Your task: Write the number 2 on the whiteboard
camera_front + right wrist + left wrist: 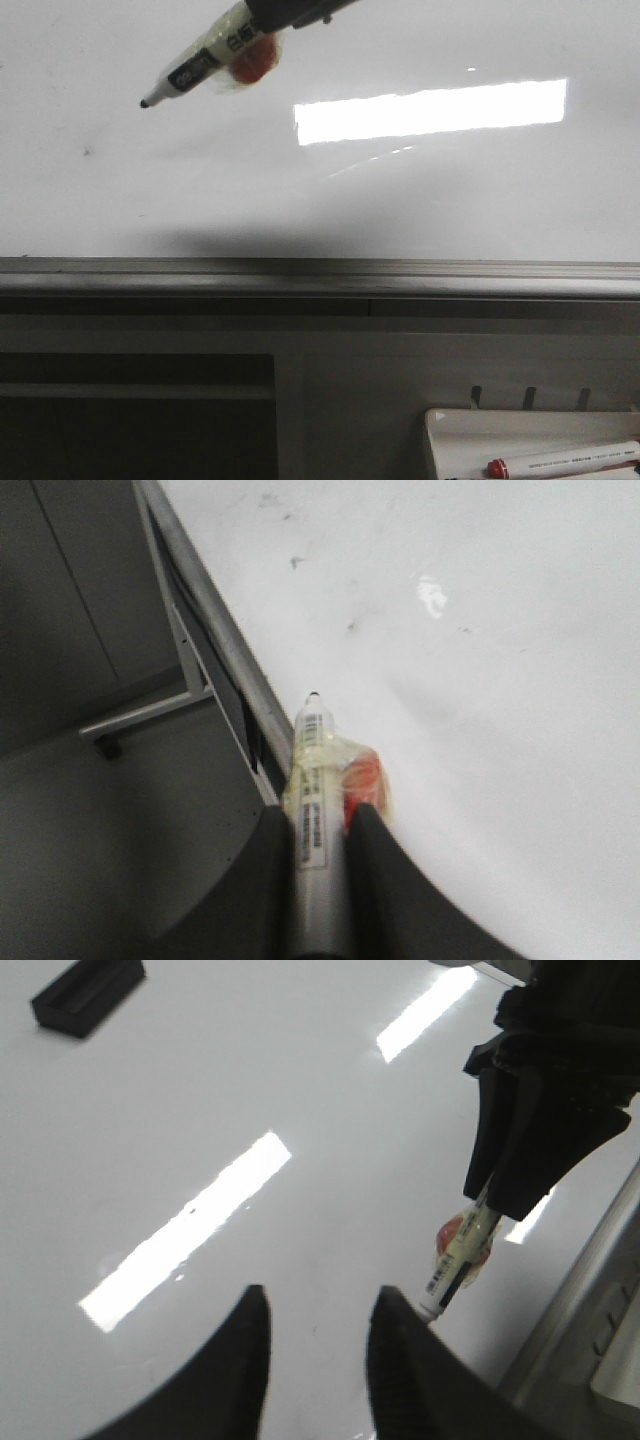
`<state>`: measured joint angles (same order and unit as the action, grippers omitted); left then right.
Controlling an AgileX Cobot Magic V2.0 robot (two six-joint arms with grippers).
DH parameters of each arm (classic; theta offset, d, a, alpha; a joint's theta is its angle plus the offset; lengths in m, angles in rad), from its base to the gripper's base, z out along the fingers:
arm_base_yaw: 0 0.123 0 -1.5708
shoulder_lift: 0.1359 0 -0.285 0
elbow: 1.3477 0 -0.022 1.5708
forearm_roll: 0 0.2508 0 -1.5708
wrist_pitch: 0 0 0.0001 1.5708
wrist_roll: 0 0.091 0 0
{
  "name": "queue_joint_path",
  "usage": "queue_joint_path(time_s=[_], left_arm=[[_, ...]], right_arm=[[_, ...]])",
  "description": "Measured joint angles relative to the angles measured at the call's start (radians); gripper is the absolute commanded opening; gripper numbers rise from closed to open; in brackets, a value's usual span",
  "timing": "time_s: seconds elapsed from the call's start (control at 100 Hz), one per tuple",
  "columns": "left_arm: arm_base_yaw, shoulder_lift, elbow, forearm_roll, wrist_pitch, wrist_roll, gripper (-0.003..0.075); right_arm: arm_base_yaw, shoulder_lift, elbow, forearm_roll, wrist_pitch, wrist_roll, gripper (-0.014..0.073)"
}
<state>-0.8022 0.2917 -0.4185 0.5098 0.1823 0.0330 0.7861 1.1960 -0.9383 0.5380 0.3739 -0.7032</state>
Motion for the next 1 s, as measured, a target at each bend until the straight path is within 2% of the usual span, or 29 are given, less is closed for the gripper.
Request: queue_joint_path(time_s=[0.34, 0.54, 0.86, 1.0], left_arm=[[0.202, -0.019, 0.0, 0.0, 0.032, -0.198, -0.002], [0.305, -0.019, 0.0, -0.007, 0.032, -0.23, -0.002], [0.324, -0.019, 0.0, -0.02, 0.032, -0.237, -0.002], [0.324, -0.019, 0.0, -0.031, 0.032, -0.237, -0.002]], right_arm=[[-0.038, 0.108, -0.102, 0.008, -0.008, 0.017, -0.0069], [-0.064, 0.177, -0.173, 0.008, 0.039, 0.027, -0.0069], [-0.077, 0.255, -0.24, -0.001, 0.048, 0.031, -0.0069], [-0.117, 0.261, -0.263, -0.01, 0.05, 0.036, -0.0069]])
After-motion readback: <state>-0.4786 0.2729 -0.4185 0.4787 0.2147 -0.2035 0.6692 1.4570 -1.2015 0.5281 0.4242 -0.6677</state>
